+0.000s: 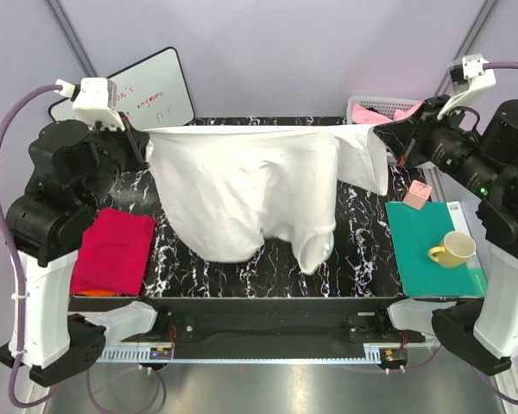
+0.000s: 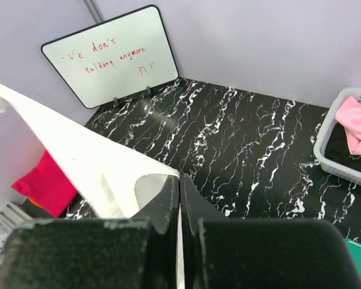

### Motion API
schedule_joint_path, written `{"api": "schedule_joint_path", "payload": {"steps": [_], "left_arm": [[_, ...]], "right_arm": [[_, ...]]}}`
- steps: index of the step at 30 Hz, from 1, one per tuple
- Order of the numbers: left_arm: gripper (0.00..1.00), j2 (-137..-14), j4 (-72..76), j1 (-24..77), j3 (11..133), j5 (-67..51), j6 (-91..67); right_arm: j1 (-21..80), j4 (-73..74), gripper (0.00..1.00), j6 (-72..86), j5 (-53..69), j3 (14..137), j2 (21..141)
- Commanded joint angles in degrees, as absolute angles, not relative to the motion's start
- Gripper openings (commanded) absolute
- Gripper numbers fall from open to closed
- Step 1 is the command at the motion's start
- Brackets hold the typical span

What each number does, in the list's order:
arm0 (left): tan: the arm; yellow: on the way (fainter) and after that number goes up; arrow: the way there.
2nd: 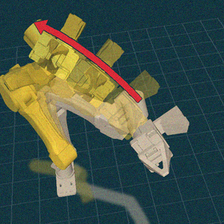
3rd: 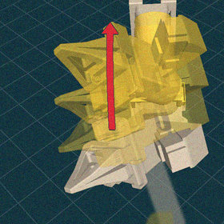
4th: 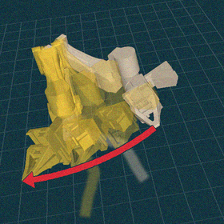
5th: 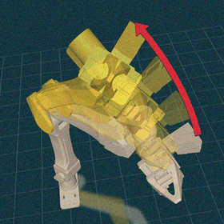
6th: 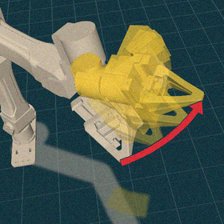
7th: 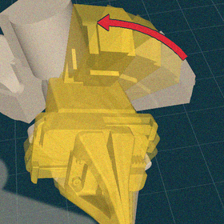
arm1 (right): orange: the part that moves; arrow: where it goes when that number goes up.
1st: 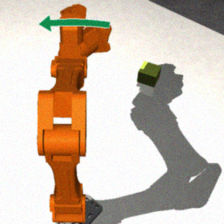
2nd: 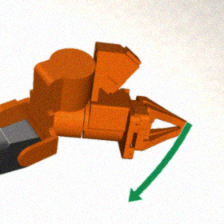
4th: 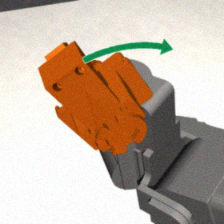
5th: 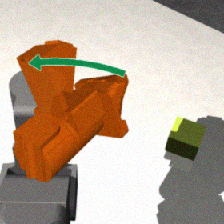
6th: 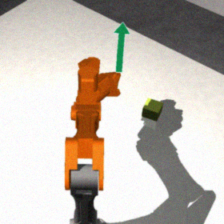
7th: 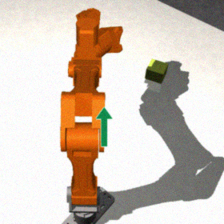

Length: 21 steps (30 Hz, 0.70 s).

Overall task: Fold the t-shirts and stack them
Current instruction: Flatten out the tshirt

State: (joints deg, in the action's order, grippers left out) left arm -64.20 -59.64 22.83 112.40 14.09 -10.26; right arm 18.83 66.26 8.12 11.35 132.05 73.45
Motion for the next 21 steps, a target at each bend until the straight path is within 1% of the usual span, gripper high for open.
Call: {"api": "schedule_joint_path", "payload": {"steps": [1,4,6,8,11,12,13,14,15,16,17,18,19,20,21], "left_arm": [[0.00,-68.36,-58.45,21.71,112.15,27.94,-6.42],[0.00,-77.66,-57.75,20.40,112.06,28.83,-5.80],[0.00,-81.46,-56.61,17.24,111.88,23.93,-5.80],[0.00,-86.64,-53.90,14.61,110.66,19.18,-6.42],[0.00,-94.20,-51.86,13.63,110.13,17.05,-6.42],[0.00,-96.05,-51.59,13.54,109.95,17.40,-6.59],[0.00,-99.98,-50.81,13.36,108.91,15.58,-5.98],[0.00,-102.19,-50.63,12.92,108.81,15.47,-5.98],[0.00,-104.30,-50.54,12.66,108.98,14.95,-5.45],[0.00,-109.02,-50.80,12.31,109.51,13.55,-5.62],[0.00,-111.07,-50.89,11.78,109.60,13.10,-6.06],[0.00,-113.09,-50.98,11.34,110.03,11.96,-6.06],[0.00,-116.42,-51.06,10.99,111.17,11.34,-6.67],[0.00,-117.85,-50.72,10.46,111.70,10.99,-6.94],[0.00,-119.25,-50.71,10.20,113.54,10.73,-7.03]], "right_arm": [[17.75,62.41,0.00,5.54,0.35,126.49,76.54],[17.67,54.00,0.00,4.14,0.35,119.03,80.22],[17.67,52.22,0.00,3.08,1.14,114.81,83.22],[17.67,49.31,0.00,1.15,2.72,111.03,88.40],[17.58,44.13,0.00,-1.13,2.55,107.68,96.04],[17.49,42.64,0.00,-1.06,2.64,107.41,100.24],[17.49,40.02,0.00,-1.58,3.16,107.40,102.63],[17.49,39.03,0.00,-1.58,3.43,108.71,105.27],[17.40,38.85,0.00,-2.19,3.78,110.29,110.86],[17.40,38.85,0.00,-2.28,2.74,112.04,113.79],[17.23,38.93,0.00,-2.46,2.55,116.32,116.86],[17.05,39.11,0.00,-2.81,2.46,118.46,122.11],[17.05,39.37,0.00,-2.64,1.59,120.74,124.78],[16.79,40.16,0.00,-2.55,1.58,126.59,127.50],[16.61,40.95,0.00,-1.68,1.32,129.78,132.40]]}}
